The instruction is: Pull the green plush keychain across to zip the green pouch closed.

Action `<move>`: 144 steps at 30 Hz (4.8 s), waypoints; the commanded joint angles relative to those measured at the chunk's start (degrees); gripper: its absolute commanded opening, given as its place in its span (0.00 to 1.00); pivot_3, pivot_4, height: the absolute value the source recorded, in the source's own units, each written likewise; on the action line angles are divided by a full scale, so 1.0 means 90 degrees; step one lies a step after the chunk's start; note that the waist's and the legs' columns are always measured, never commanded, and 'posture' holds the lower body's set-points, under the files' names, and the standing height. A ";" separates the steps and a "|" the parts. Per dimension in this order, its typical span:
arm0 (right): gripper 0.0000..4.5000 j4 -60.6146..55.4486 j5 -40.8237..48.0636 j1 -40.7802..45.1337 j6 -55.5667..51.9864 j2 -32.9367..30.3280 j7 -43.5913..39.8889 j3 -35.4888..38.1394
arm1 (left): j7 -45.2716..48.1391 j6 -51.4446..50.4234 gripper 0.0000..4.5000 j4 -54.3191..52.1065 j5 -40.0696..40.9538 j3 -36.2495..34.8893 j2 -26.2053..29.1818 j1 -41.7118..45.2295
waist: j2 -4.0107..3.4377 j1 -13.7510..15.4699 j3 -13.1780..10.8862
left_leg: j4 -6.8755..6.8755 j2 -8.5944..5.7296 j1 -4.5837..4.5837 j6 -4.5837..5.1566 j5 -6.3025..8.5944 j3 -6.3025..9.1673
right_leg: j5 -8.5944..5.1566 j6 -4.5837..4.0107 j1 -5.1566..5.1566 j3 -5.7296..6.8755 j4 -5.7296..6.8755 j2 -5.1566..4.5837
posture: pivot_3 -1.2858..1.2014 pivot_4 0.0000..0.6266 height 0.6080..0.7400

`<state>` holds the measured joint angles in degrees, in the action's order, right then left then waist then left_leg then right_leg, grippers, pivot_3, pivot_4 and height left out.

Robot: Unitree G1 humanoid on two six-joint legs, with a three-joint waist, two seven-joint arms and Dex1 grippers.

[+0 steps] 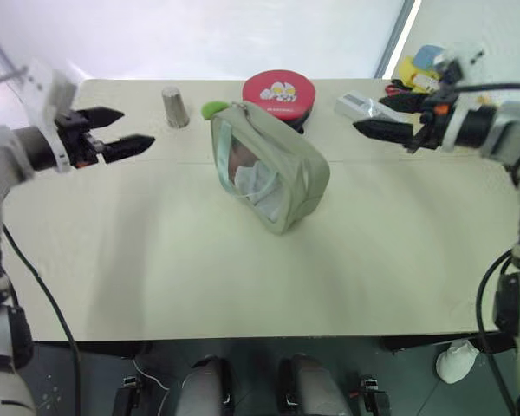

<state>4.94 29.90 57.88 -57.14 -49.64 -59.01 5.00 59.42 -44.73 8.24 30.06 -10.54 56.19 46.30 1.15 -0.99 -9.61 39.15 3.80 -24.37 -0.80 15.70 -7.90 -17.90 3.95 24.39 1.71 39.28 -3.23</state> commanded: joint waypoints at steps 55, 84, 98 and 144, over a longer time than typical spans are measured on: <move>0.05 0.2526 -0.2124 0.0010 0.8570 0.1729 -0.2002 -0.2120 | -0.1145 -0.0410 1.00 -0.1553 0.0501 -0.0321 -0.0330 -0.0255 | 0.0009 -0.0026 -0.0001 | 0.0010 -0.0001 -0.0009 0.0010 0.0005 0.0002 | 0.0001 0.0002 0.0006 -0.0002 0.0009 -0.0011 | 0.52 0.24 1.00; 0.69 -0.1113 -0.1882 -0.1940 0.4764 0.0782 -0.0239 -0.0889 | -0.1186 -0.0467 1.00 -0.1817 0.0477 -0.0256 -0.0246 -0.0808 | 0.0008 0.0013 0.0000 | 0.0011 -0.0002 0.0011 0.0004 0.0002 0.0003 | 0.0000 0.0001 -0.0010 -0.0001 0.0018 -0.0012 | 0.52 0.24 1.00; 0.02 -0.0638 -0.1956 -0.1832 0.5121 0.1058 -0.0236 -0.0980 | -0.0923 -0.0809 1.00 -0.2237 0.0642 -0.0302 -0.0033 -0.1170 | 0.0009 0.0020 0.0000 | 0.0012 -0.0003 0.0008 0.0004 0.0002 0.0004 | 0.0000 0.0001 -0.0010 -0.0001 0.0017 -0.0011 | 0.52 0.24 1.00; 0.00 -0.0576 -0.2210 -0.1673 0.5218 0.1334 -0.0058 -0.1129 | -0.0011 0.1227 0.89 -0.1084 -0.1131 0.1415 -0.0672 0.0500 | 0.0007 -0.0001 0.0000 | 0.0014 -0.0002 0.0008 0.0001 0.0000 0.0001 | 0.0000 0.0001 -0.0007 -0.0006 0.0018 0.0003 | 0.52 0.24 1.00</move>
<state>1.39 9.74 42.38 -10.87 -37.38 -59.95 -6.11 58.78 -32.93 -0.46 19.40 5.69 47.92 49.24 1.22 -1.00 -9.61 39.28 3.78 -24.30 -0.79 15.70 -7.89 -17.90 3.95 24.33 1.65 39.44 -3.20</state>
